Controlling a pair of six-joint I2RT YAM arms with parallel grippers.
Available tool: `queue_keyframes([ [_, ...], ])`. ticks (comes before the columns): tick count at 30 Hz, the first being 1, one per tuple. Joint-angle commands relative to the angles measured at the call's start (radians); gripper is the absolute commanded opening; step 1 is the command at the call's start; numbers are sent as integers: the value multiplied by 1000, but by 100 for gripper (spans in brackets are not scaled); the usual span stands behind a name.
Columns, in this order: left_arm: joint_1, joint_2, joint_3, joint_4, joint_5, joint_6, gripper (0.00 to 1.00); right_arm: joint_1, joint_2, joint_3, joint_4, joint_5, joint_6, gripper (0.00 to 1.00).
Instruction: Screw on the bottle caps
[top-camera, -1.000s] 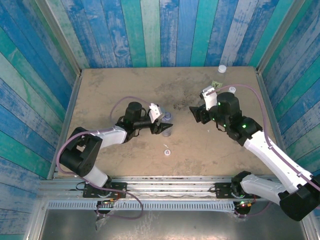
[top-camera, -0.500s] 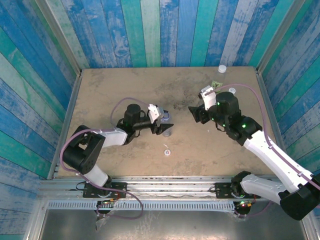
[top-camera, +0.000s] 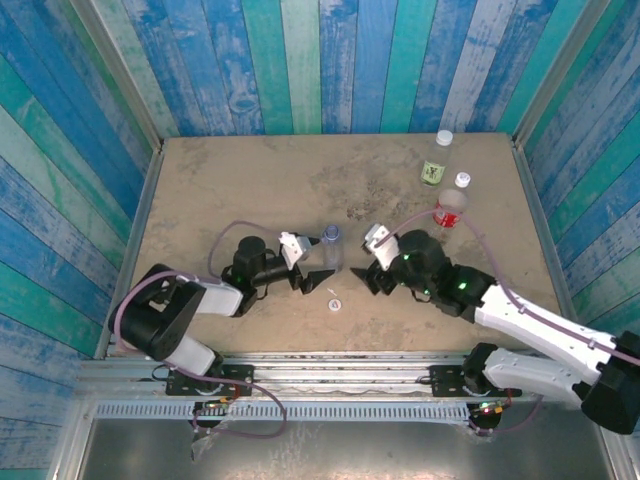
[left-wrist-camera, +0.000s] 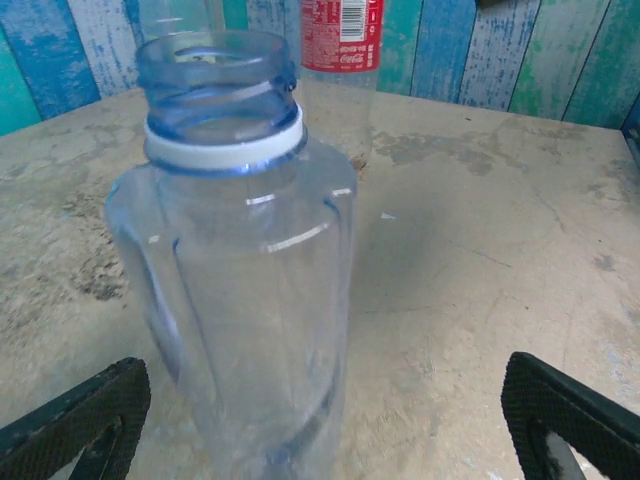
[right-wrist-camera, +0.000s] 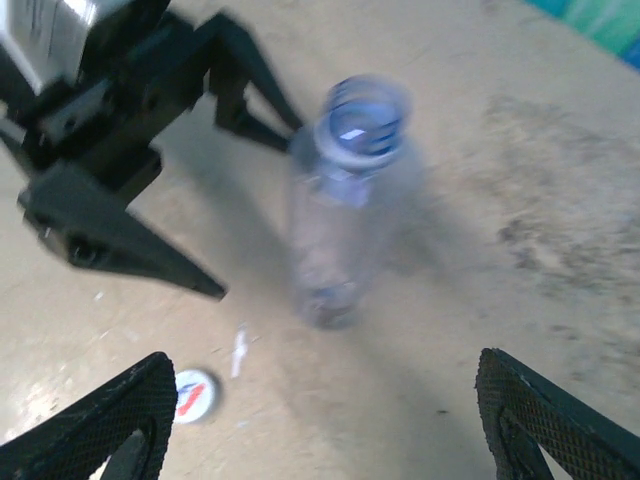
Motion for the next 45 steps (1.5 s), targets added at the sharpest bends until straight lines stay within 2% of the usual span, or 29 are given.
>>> queue_keyframes([
  [1,7,-93,-55,72,-76,-45,94,67,80,-29,56,15,56,77],
  [7,10,-166,-96,30,-108,-76,94,163,260,-46,130,7,108,69],
  [11,13,-208,-98,-50,-153,-82,94,165,334,-54,198,-16,143,63],
  [20,11,-230,-110,-58,-211,-92,94,165,472,-60,282,-45,188,53],
  [33,11,-218,-103,-60,-208,-91,94,168,565,-62,333,-69,210,43],
  [45,11,-212,-99,-59,-197,-92,94,167,551,-69,293,-32,198,37],
])
